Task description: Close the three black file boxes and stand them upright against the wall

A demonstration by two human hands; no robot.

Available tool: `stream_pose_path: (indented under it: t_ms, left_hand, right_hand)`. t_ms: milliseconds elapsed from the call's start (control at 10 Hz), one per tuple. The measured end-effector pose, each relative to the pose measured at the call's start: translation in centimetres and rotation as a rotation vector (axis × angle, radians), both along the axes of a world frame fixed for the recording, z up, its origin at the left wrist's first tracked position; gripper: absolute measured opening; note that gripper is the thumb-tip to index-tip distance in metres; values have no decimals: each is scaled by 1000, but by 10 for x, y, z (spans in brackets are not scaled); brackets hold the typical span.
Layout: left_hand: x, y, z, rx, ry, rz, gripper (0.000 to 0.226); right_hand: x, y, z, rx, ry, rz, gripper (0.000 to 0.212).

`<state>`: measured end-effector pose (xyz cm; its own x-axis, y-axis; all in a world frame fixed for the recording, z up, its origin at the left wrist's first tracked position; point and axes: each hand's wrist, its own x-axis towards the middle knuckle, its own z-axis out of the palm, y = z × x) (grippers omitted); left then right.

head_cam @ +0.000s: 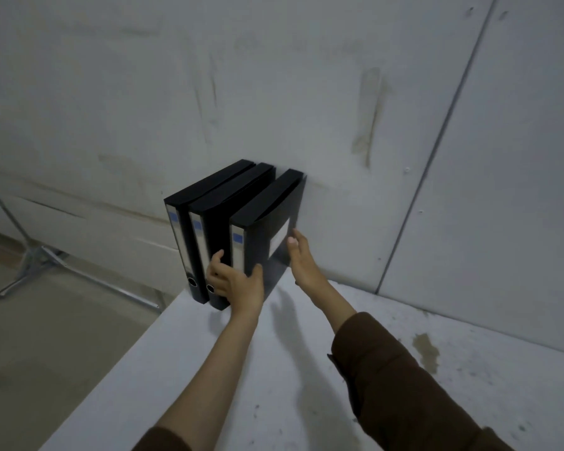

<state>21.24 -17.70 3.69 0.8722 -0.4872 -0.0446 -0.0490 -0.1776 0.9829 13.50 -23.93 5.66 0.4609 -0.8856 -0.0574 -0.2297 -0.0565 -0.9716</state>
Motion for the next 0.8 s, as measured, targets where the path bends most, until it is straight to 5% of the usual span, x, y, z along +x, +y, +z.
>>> stream_pose_path:
  t_ms: [800]
  left_hand:
    - [-27, -3, 31, 122, 41, -381, 52]
  right_hand:
    - [-100, 13, 49, -112, 140, 140, 48]
